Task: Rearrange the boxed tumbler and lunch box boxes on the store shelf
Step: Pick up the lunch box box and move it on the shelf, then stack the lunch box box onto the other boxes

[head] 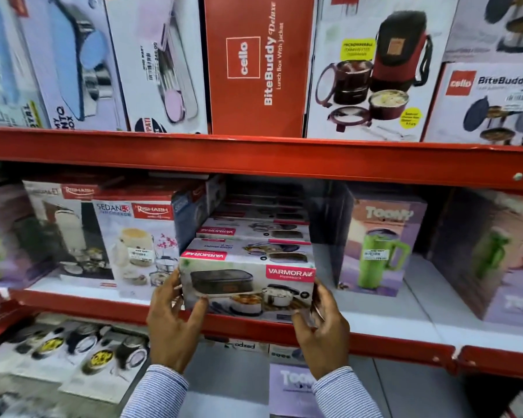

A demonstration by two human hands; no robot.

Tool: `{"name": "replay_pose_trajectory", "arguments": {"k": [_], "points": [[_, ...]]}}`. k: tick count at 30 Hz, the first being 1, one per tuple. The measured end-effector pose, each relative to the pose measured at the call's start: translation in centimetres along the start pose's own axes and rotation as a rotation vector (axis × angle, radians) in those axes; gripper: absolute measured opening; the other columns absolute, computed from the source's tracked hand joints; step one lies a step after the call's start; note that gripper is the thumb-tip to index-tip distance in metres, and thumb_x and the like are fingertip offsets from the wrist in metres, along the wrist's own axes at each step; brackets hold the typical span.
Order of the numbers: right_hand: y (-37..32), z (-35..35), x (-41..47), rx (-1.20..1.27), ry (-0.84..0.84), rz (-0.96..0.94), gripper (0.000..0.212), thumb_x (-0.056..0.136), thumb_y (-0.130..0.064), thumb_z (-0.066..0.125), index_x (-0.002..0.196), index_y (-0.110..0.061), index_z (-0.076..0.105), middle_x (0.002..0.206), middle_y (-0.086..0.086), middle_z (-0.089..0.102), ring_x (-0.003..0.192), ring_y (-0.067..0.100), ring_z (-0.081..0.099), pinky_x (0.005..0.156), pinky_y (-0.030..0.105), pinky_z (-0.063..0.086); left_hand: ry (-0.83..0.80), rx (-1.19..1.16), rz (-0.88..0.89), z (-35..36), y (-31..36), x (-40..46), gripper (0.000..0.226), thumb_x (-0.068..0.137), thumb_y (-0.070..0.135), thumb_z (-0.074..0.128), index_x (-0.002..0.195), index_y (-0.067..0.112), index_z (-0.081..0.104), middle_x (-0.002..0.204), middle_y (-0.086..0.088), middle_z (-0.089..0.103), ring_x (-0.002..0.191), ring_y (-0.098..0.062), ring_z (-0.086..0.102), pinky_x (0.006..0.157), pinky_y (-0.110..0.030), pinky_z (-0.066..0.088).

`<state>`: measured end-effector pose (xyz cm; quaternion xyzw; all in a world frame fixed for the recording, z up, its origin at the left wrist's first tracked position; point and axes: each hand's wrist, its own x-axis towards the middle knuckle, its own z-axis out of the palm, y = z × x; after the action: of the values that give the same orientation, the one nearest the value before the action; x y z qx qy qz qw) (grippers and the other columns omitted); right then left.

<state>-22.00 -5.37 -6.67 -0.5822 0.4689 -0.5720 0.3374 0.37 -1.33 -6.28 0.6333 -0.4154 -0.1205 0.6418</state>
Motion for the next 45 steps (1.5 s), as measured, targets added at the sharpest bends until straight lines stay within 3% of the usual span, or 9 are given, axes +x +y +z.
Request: {"name": "replay_pose_trajectory", "arguments": {"k": [5,10,16,21,24,27,33,37,45], "points": [[-0.2,-1.3,0.0,-0.002,-0.054,-0.037,0.064,0.080,0.006,0.065,0.136,-0.021,0.050,0.117,-0.020,0.060,0.100,-0.029,0.054,0.089,0.002,0.048,-0.002,-0.007,0.038,-0.2,-0.3,-0.2,0.069,0.082,0.012,0.075,0.144,0.018,0.046,0.138,-0.007,0.054,0.123,-0.027,0.058,0.101,-0.048,0.054],[2.1,-5.5,-1.9,-0.040,-0.021,-0.098,0.054,0.076,-0.005,0.056,0.129,-0.017,0.061,0.130,-0.007,0.066,0.120,0.001,0.061,0.100,0.021,0.051,0.115,-0.049,0.137,-0.3,-2.2,-4.7,0.045,0.077,0.012,0.070,0.120,0.016,0.059,0.113,-0.007,0.061,0.096,-0.001,0.064,0.085,-0.010,0.054],[9.5,-11.8,-5.9,-0.255,0.137,0.005,0.043,0.072,0.007,0.057,0.084,-0.033,0.065,0.082,-0.005,0.073,0.079,0.012,0.071,0.070,0.011,0.054,-0.361,0.124,-0.222,2.3,-9.8,-11.8,0.053,0.078,-0.008,0.070,0.119,0.022,0.053,0.115,-0.002,0.061,0.106,-0.030,0.064,0.089,-0.042,0.058],[16.9,-11.6,-8.6,-0.250,-0.406,0.533,0.070,0.075,0.011,0.067,0.133,-0.023,0.047,0.132,0.006,0.055,0.116,0.024,0.056,0.072,0.013,0.054,-0.812,0.218,-0.531,5.6,-13.5,-14.7,0.089,0.071,-0.005,0.078,0.143,0.020,0.033,0.134,-0.004,0.045,0.123,-0.034,0.052,0.088,-0.042,0.052],[18.2,-9.6,-9.0,-0.246,-0.554,0.538,0.082,0.073,0.000,0.077,0.139,-0.033,0.041,0.129,-0.001,0.057,0.126,0.020,0.052,0.089,0.024,0.050,-0.912,0.218,-0.487,7.6,-13.7,-15.5,0.093,0.070,-0.001,0.080,0.141,0.029,0.028,0.131,0.000,0.052,0.122,-0.029,0.054,0.086,-0.031,0.052],[17.3,-9.1,-9.1,-0.148,-0.480,0.543,0.077,0.075,0.012,0.071,0.128,-0.039,0.050,0.118,-0.005,0.066,0.120,0.025,0.061,0.079,0.022,0.058,-0.846,0.206,-0.420,7.8,-12.2,-16.2,0.075,0.075,-0.003,0.076,0.132,0.026,0.037,0.102,0.016,0.061,0.101,-0.018,0.066,0.065,-0.011,0.054],[7.5,-13.8,-9.0,-0.101,-0.352,0.252,0.063,0.069,-0.020,0.087,0.120,-0.045,0.059,0.111,-0.035,0.069,0.105,-0.004,0.067,0.074,0.013,0.056,-0.640,0.100,-0.135,3.4,-4.9,-15.9,0.066,0.060,0.024,0.090,0.118,0.039,0.061,0.097,0.012,0.077,0.091,-0.013,0.073,0.066,-0.026,0.064],[1.8,-15.5,-7.5,-0.051,-0.294,0.094,0.071,0.061,-0.045,0.083,0.127,-0.028,0.062,0.113,-0.022,0.074,0.101,0.000,0.071,0.075,0.018,0.058,-0.558,0.032,0.027,2.1,1.0,-14.3,0.065,0.063,0.018,0.092,0.122,0.024,0.065,0.099,0.011,0.078,0.084,-0.009,0.074,0.062,-0.026,0.063],[-3.3,-19.0,-5.0,0.000,-0.212,-0.098,0.064,0.067,-0.038,0.082,0.126,-0.024,0.063,0.111,-0.012,0.077,0.101,0.009,0.073,0.082,0.028,0.060,-0.456,-0.053,0.175,5.2,7.8,-13.5,0.065,0.056,0.042,0.086,0.117,0.033,0.069,0.099,0.009,0.080,0.085,-0.009,0.074,0.061,-0.025,0.061]]}}
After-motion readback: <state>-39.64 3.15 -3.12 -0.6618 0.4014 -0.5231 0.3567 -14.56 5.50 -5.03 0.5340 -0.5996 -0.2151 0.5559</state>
